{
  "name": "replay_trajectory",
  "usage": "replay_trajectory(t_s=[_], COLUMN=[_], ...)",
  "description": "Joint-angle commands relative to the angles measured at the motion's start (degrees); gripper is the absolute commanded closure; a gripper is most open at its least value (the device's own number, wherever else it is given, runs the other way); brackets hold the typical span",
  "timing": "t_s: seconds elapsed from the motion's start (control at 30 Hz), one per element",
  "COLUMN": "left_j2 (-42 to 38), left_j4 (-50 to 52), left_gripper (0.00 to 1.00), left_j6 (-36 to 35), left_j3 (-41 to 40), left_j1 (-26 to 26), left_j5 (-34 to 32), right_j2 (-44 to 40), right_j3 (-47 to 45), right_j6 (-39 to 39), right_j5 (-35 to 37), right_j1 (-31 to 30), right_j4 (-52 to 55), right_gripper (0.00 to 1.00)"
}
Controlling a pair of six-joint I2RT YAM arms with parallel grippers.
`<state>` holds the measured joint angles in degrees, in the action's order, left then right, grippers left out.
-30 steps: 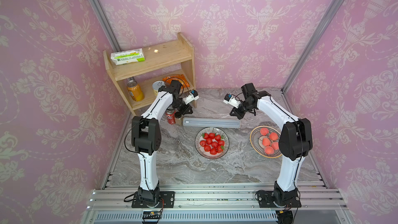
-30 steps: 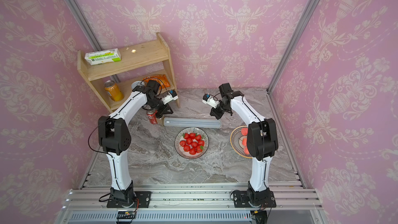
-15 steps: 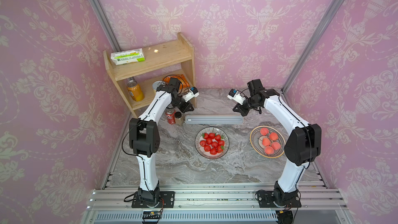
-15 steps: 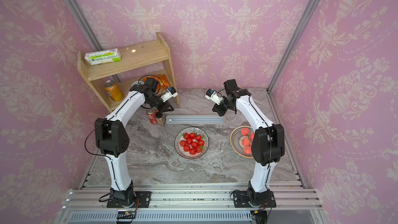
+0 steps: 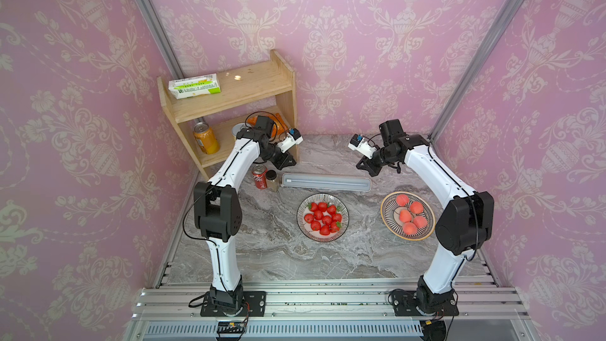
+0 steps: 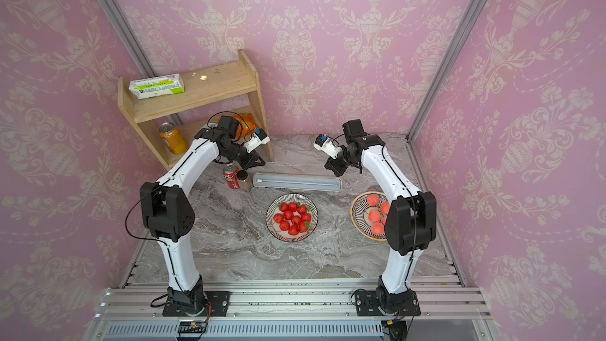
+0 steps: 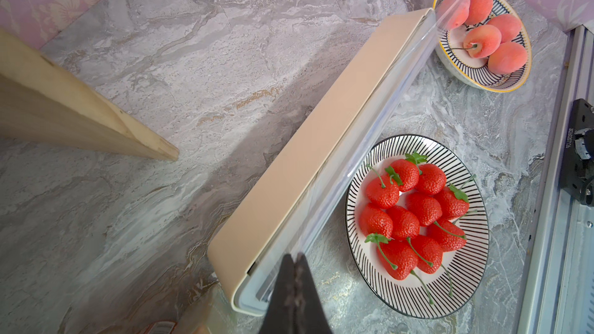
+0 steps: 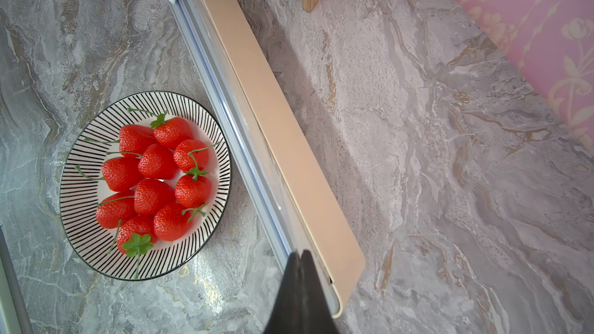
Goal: Wrap the plate with plastic wrap
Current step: Pull the plastic wrap from the plastic wrap cutting box.
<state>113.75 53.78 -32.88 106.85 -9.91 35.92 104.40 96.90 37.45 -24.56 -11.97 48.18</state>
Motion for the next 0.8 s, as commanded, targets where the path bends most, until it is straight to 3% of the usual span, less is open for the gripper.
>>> replay_trajectory(t_s=[0.0,0.77], left_j2=[-2.0,-2.3], left_j4=[-1.1,-1.8], left_gripper=[1.0,1.0], left_j6=[1.4,1.9], left_j3=[0.0,0.9], left_j1=[0.5,0.5], left_j5=[2.0,2.3], right_j2=[-0.9,-1.0], right_j3=[0.4,3.2], right_j6=[-0.9,-0.8], right_j5=[0.7,0.8], right_j1=[0.8,1.0], right_j4=[-1.2,-0.7], right_gripper=[1.0,1.0])
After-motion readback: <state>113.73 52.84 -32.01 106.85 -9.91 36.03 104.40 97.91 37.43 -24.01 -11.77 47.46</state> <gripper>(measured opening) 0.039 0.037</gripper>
